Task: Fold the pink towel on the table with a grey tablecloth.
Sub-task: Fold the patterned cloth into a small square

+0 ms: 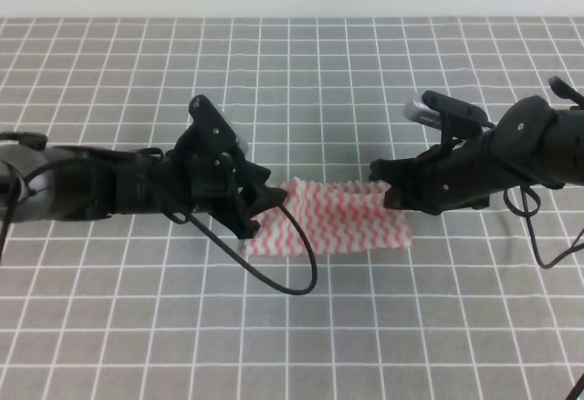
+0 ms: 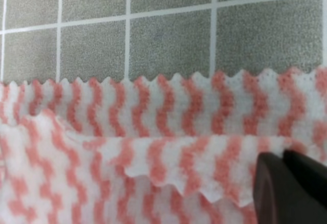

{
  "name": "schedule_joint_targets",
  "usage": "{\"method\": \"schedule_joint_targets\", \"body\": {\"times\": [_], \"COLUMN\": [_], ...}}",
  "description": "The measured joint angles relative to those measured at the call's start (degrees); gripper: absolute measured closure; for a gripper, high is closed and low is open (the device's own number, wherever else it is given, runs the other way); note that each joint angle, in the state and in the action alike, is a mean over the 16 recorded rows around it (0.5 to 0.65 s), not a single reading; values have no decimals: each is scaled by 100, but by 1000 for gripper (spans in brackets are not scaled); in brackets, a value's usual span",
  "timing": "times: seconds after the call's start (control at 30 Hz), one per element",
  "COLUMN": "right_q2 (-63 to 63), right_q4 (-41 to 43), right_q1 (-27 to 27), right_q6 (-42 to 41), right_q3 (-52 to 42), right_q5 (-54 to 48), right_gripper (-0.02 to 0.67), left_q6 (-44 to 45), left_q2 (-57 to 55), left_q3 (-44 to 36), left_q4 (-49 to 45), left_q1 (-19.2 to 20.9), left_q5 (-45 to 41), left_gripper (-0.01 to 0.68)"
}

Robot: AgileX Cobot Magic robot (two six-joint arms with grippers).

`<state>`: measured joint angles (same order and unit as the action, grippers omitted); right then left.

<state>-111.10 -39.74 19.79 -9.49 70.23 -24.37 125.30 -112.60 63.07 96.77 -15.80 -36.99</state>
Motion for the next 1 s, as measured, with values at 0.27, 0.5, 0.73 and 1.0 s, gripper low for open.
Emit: {"method": "schedule_joint_targets", "body": {"times": [0.27, 0.5, 0.73, 1.0], "right_q2": [12, 24, 30, 25], "right_q4": [3, 4, 4, 4], "right_q1": [0, 0, 0, 0], "right_q6": [0, -1, -3, -2], "right_q3": [0, -1, -2, -1], "right_q5": [-4, -9, -7, -10], "right_gripper": [664, 664, 664, 664], "left_q6": [233, 272, 279, 260], "left_q2": [-60, -62, -66, -183], "left_q3": [4, 7, 7, 7], "left_q4": [28, 45, 51, 61], "left_q1": [0, 0, -1, -2], "left_q5": [53, 68, 68, 82], "left_gripper": [363, 364, 364, 364]}}
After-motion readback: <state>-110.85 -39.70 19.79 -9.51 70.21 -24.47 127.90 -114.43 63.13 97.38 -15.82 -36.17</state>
